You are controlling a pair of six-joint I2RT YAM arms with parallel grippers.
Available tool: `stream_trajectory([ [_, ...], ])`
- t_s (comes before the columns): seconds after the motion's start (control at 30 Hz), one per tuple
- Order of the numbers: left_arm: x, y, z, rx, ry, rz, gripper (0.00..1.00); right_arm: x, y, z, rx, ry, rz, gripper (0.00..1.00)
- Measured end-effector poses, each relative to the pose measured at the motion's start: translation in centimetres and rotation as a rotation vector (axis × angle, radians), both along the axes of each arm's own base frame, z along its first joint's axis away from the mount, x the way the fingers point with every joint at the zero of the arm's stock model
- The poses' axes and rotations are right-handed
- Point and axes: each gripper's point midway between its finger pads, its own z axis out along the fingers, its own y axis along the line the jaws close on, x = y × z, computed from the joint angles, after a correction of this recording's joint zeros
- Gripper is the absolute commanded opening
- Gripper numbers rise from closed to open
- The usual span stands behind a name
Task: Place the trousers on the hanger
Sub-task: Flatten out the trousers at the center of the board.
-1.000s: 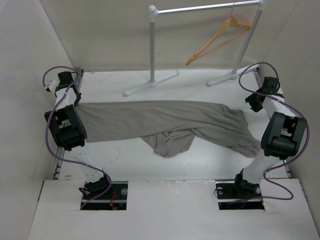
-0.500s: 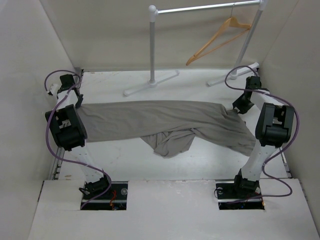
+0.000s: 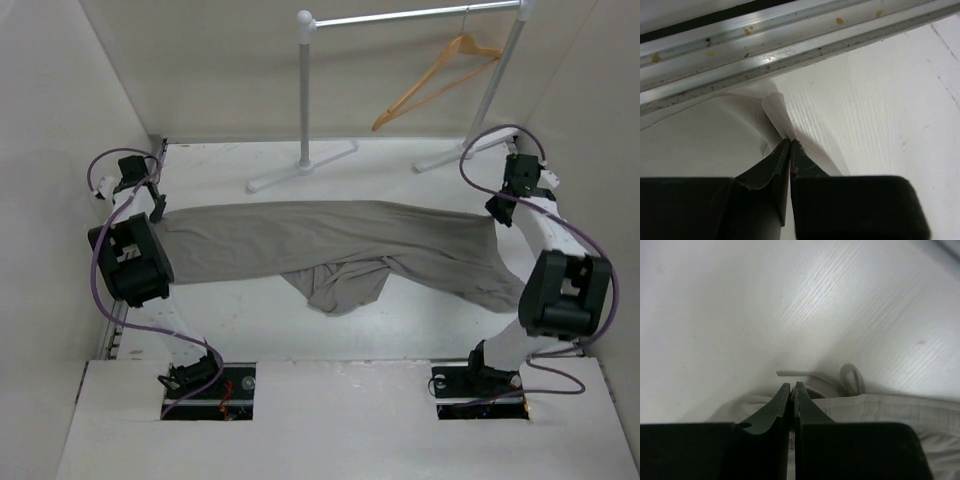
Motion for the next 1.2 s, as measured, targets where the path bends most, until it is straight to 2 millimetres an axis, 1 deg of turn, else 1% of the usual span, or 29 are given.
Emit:
stream_trajectory([
  [0.07, -0.5, 0.0, 1.0, 0.003, -0.018, 0.011, 0.02, -1.5, -0.7, 3.1, -0.041, -0.091, -0.029, 0.05],
  [0.13, -0.8, 0.2, 2.5, 0.013, -0.050, 0.021, 0.01, -3.6, -1.4, 5.7, -0.070, -0.176, -0.069, 0.04],
  [0.17, -0.9, 0.3, 3.4, 0.020, -0.068, 0.026, 0.01, -4.7, -1.7, 6.5, -0.078, -0.213, -0.093, 0.04],
  [0.23, -1.5, 0.6, 5.0, 0.033, -0.100, 0.041, 0.01, -7.0, -2.0, 7.1, -0.084, -0.252, -0.133, 0.04],
  [0.27, -2.0, 0.9, 6.0, 0.043, -0.120, 0.053, 0.01, -8.7, -2.2, 7.2, -0.087, -0.272, -0.161, 0.04],
  [0.33, -2.7, 1.4, 7.2, 0.056, -0.142, 0.071, 0.01, -10.3, -2.4, 7.0, -0.085, -0.286, -0.192, 0.04],
  [0.37, -3.0, 1.7, 7.8, 0.062, -0.152, 0.080, 0.01, -10.8, -2.6, 6.9, -0.083, -0.287, -0.204, 0.04],
  [0.43, -3.2, 2.2, 8.4, 0.070, -0.166, 0.093, 0.01, -10.6, -3.1, 6.5, -0.074, -0.274, -0.225, 0.04],
  [0.53, -2.9, 2.4, 7.6, 0.064, -0.140, 0.096, 0.02, -7.2, -4.0, 5.4, -0.045, -0.220, -0.237, 0.04],
  [0.57, -2.4, 2.4, 7.3, 0.060, -0.129, 0.091, 0.02, -5.6, -4.3, 5.2, -0.039, -0.207, -0.234, 0.04],
  [0.67, 0.1, 2.4, 6.3, 0.051, -0.111, 0.070, 0.02, -0.5, -4.9, 4.5, -0.028, -0.196, -0.212, 0.04],
  [0.73, 1.8, 2.3, 5.8, 0.048, -0.105, 0.055, 0.02, 2.4, -5.1, 4.0, -0.024, -0.196, -0.192, 0.04],
  [0.83, 4.2, 2.4, 5.5, 0.045, -0.105, 0.038, 0.02, 5.6, -5.1, 2.9, -0.012, -0.187, -0.169, 0.04],
  [0.93, 6.8, 2.9, 5.8, 0.054, -0.128, 0.029, 0.02, 8.5, -5.6, 1.8, -0.002, -0.181, -0.156, 0.04],
  [1.03, 9.2, 2.8, 6.3, 0.064, -0.159, 0.015, 0.03, 11.3, -6.1, 0.8, 0.007, -0.179, -0.145, 0.04],
  [1.07, 9.9, 2.6, 6.3, 0.066, -0.168, 0.007, 0.04, 12.0, -6.2, 0.5, 0.009, -0.178, -0.143, 0.05],
  [1.1, 10.8, 2.4, 6.4, 0.070, -0.180, -0.001, 0.08, 12.6, -6.3, 0.5, 0.010, -0.181, -0.141, 0.08],
  [1.13, 11.6, 2.2, 6.5, 0.072, -0.195, -0.010, 0.15, 13.2, -6.4, 0.5, 0.012, -0.184, -0.139, 0.15],
  [1.2, 13.0, 1.5, 6.3, 0.076, -0.223, -0.033, 0.37, 14.2, -6.6, 0.8, 0.014, -0.194, -0.140, 0.35],
])
